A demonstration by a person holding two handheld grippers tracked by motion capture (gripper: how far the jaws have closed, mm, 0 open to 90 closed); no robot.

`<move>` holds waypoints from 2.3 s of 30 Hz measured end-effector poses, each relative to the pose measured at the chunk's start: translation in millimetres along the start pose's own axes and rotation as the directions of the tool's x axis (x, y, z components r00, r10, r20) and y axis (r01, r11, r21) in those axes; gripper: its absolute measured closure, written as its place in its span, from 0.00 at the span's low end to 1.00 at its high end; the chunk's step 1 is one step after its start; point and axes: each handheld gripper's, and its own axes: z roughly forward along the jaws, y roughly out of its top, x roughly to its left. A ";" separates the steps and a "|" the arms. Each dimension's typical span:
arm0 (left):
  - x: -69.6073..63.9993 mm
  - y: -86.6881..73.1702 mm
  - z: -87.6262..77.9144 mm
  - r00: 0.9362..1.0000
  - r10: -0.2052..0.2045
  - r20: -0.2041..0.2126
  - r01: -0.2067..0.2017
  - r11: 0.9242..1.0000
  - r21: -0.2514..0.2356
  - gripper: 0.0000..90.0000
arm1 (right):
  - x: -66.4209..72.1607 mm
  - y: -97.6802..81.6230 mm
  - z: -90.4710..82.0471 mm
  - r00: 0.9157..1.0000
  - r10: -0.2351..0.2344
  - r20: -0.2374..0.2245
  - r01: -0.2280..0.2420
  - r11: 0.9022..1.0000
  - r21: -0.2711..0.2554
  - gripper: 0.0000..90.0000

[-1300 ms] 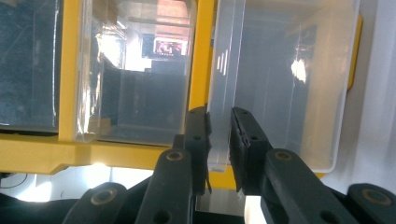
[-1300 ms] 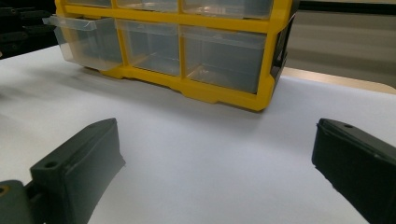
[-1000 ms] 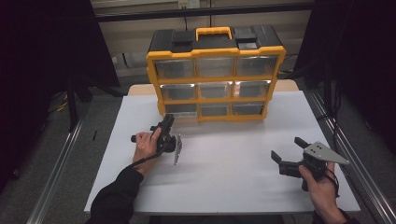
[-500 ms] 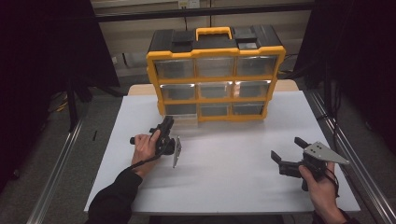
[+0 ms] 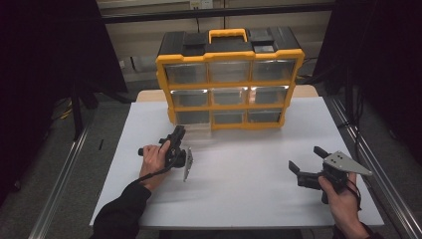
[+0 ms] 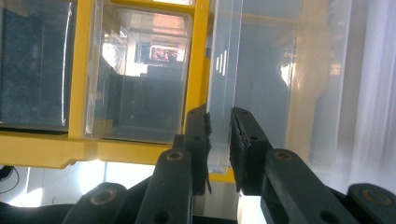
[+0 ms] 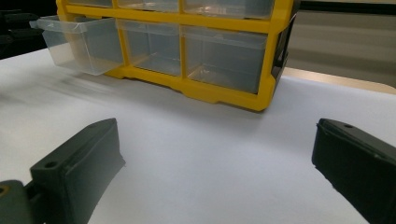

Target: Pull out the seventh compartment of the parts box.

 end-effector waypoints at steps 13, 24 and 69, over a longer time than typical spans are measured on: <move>-2.9 -0.9 -4.8 1.000 -0.005 0.005 0.005 1.000 -0.020 0.87 | 0.3 -0.1 0.7 1.000 -0.003 -0.005 0.003 1.000 0.004 0.01; -2.2 1.3 -10.2 1.000 -0.012 0.001 0.012 0.999 -0.034 0.87 | 0.1 0.0 0.3 1.000 -0.002 0.002 0.002 1.000 0.000 0.01; -1.5 -0.5 -22.2 0.992 -0.106 0.066 0.109 0.993 -0.043 0.84 | 0.5 0.2 0.2 1.000 -0.005 -0.006 0.005 1.000 0.002 0.01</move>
